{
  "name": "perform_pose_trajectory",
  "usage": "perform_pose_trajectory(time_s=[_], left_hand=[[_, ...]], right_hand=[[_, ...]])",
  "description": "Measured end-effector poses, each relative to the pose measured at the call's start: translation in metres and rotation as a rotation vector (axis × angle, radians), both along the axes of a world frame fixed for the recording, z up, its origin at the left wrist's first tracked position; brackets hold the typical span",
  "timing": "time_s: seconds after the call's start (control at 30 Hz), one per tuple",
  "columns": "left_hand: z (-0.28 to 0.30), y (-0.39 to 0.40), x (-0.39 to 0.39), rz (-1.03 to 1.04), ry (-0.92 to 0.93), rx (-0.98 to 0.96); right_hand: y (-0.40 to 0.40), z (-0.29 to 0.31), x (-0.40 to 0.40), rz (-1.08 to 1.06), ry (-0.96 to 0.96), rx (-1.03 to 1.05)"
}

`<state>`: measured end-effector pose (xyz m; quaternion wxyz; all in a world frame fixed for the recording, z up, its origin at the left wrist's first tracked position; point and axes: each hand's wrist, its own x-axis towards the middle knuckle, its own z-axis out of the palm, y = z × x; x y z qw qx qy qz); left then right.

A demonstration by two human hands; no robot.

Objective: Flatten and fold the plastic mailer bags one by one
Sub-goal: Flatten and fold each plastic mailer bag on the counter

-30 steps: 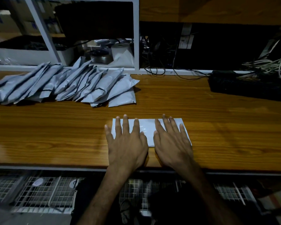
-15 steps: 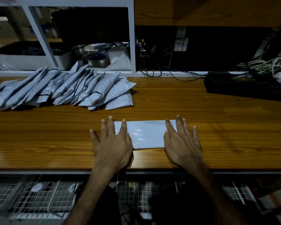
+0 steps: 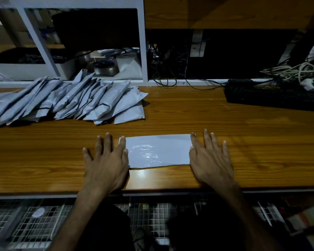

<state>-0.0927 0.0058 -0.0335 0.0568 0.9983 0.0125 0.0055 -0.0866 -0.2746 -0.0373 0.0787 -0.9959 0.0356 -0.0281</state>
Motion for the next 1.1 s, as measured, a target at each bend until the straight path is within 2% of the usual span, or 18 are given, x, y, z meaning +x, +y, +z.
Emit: perform_pose_trajectory(time_s=[0.37,0.63,0.8,0.93,1.1], left_hand=[[0.002,0.022,-0.004,-0.018,0.009,0.023],[0.010,0.019,-0.007,-0.004,-0.088,0.045],[0.014,-0.023,-0.010,-0.145,-0.302,-0.171],[0.009,-0.060,-0.002,-0.255,-0.288,-0.262],[-0.006,-0.072,0.009,-0.281,-0.212,-0.170]], right_hand=[[-0.009,0.001,-0.003,-0.028,-0.030,0.059],[-0.007,0.009,-0.005,-0.073,-0.184,0.192],[0.025,0.013,0.000,0.156,-0.189,0.262],[0.056,0.011,0.004,0.360,-0.102,0.202],[0.057,0.003,0.006,0.357,-0.064,0.129]])
